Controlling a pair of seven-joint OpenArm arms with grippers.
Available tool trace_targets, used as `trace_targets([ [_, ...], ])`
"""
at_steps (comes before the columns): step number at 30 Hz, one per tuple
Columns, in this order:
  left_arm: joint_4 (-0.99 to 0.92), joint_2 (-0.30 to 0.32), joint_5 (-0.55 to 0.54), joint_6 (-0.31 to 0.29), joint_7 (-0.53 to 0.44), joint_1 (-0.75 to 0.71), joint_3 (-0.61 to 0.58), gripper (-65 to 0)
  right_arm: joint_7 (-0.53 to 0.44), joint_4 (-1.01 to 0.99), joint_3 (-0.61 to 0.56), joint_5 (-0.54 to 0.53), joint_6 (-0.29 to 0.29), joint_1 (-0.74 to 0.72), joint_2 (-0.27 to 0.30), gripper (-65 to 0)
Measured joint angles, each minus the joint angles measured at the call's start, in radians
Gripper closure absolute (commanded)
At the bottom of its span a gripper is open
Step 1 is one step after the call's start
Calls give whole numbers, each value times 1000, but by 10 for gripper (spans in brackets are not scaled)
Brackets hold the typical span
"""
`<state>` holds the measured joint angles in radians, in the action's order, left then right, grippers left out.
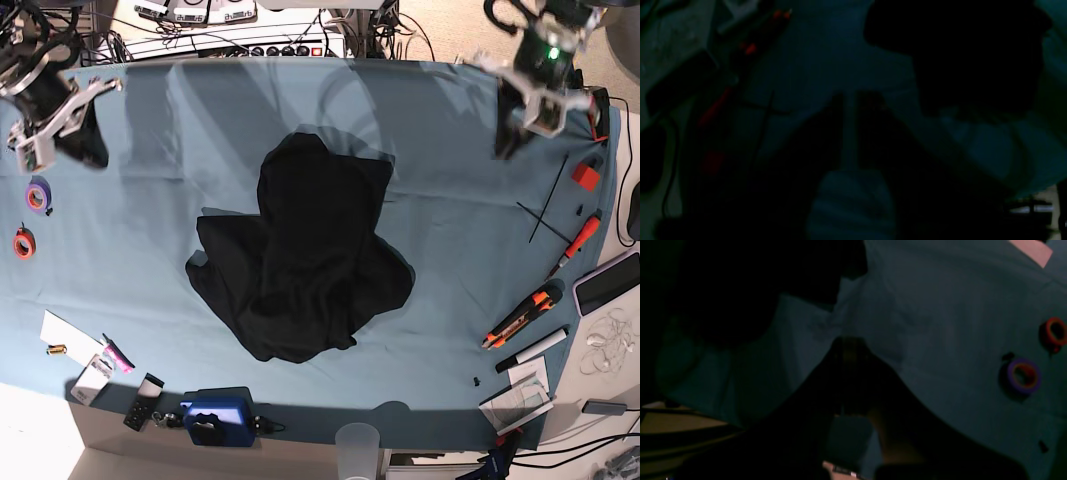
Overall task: Layout the t-shirt on the table in an organized manner, then fold the t-shirt properly
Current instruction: 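Move the right gripper over the crumpled black t-shirt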
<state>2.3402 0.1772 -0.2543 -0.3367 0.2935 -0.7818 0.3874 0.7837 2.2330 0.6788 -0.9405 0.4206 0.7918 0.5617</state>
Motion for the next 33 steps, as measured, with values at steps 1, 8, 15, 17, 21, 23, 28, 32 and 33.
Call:
trace_targets([
  [1, 0, 0, 2, 0, 0, 5, 0, -246, -15, 0, 0, 1, 0, -2, 0, 0],
  [8, 0, 0, 3, 0, 1, 15, 0, -287, -58, 0, 0, 100, 18, -2, -3, -251],
  [15, 0, 0, 35, 4, 3, 26, 0, -286, 54, -4, -56, 78, 31, -146, -103, -251],
  [17, 0, -2, 34, 4, 3, 26, 0, -286, 47, -8, -129, 77, 75, -196, -111, -251],
  [21, 0, -2, 34, 4, 3, 26, 0, -286, 19, -44, -314, 182, 77, -271, -117, -251],
  [23, 0, -2, 34, 4, 3, 26, 0, -286, -6, -60, -402, 246, 77, -315, -116, -251],
  [28, 0, -2, 34, 4, 4, 26, 0, -286, -33, -99, -569, 409, 78, -401, -116, -257],
  [32, 0, -2, 34, 4, 4, 26, 0, -286, -37, -100, -633, 421, 78, -418, -115, -359],
  [33, 0, -2, 34, 4, 4, 26, 0, -286, -37, -100, -644, 423, 79, -417, -116, -361],
])
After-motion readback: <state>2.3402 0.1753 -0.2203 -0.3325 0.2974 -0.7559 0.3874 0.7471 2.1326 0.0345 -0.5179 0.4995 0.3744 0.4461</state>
